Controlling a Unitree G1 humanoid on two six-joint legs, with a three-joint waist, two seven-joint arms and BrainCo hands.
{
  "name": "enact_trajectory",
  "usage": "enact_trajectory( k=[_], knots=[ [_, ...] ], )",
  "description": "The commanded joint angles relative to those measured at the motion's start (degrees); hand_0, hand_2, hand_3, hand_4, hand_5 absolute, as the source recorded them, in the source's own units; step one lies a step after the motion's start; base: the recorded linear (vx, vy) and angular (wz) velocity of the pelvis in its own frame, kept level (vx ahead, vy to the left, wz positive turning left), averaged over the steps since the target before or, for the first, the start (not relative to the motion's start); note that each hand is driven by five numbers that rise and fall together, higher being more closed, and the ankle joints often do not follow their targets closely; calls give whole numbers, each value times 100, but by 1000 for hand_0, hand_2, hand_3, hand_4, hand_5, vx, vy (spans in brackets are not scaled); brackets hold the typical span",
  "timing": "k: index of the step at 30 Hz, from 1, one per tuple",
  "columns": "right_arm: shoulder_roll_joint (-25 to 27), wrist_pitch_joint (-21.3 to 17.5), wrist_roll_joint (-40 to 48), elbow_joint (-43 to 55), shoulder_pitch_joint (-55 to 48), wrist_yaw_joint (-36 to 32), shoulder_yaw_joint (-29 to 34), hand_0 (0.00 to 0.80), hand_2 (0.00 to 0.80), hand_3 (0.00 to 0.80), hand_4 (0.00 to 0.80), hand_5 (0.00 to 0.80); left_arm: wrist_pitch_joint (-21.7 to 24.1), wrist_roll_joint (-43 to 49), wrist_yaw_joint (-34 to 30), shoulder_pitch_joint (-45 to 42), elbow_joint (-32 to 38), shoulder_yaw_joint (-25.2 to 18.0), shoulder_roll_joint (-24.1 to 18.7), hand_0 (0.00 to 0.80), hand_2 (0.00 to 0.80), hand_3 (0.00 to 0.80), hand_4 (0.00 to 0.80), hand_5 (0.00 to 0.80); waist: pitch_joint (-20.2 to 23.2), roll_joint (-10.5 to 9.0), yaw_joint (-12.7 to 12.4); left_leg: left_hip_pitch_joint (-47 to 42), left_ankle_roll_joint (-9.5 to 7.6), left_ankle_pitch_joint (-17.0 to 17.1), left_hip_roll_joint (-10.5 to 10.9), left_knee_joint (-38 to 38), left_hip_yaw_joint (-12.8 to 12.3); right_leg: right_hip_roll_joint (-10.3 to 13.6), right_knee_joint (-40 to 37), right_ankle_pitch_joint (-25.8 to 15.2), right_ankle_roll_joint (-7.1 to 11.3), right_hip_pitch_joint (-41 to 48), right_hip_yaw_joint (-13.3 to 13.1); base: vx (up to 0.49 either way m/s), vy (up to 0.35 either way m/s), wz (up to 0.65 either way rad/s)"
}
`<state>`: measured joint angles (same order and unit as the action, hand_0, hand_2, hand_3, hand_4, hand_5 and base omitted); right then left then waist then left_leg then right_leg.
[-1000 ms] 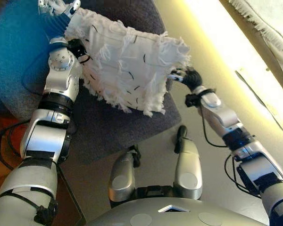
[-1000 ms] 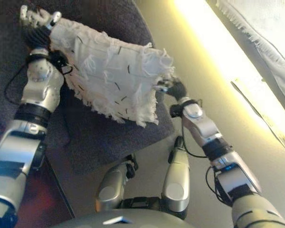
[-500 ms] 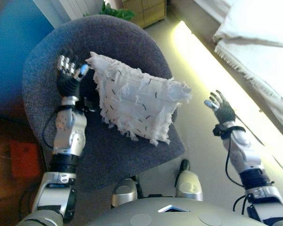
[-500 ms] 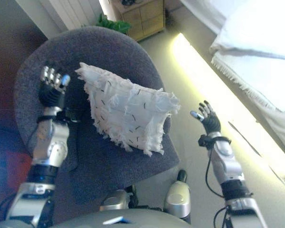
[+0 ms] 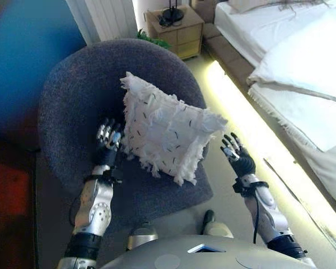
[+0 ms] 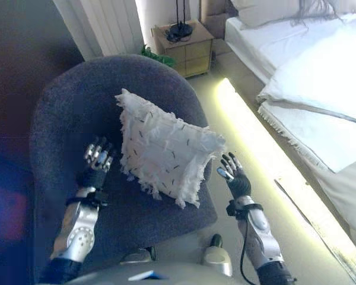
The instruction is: Pick up the cushion and take it to the sofa
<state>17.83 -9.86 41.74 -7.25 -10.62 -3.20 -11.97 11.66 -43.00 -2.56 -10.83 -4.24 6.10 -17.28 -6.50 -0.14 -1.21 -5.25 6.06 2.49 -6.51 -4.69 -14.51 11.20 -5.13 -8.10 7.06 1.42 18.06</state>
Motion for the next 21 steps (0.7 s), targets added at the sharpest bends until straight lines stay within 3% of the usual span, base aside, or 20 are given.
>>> enact_trajectory(
  k=[1, 9, 21],
  knots=[
    [87, -585, 155, 328, 395, -48, 33, 0, 0, 0, 0, 0, 128, 203, -404, 431, 166, 95, -471, 0, 0, 0, 0, 0, -225, -55, -186, 357, -230, -123, 145, 253, 50, 31, 297, 463, 220, 93, 265, -49, 11, 11],
    [201, -571, 159, 250, 688, 33, -318, 0, 0, 0, 0, 0, -3, -427, -781, 673, -85, 225, -642, 0, 0, 0, 0, 0, -176, -12, -258, 306, -209, -129, 169, 275, 56, 106, 305, 474, 258, 207, 394, 11, 11, 11],
    [176, -420, 82, 247, 566, -85, -589, 0, 0, 0, 0, 0, -190, -336, -708, 587, 105, 337, -578, 0, 0, 0, 0, 0, -100, -45, -263, 218, -214, -142, 173, 171, 21, 77, 210, 462, 264, 254, 365, 3, 2, 1]
  ],
)
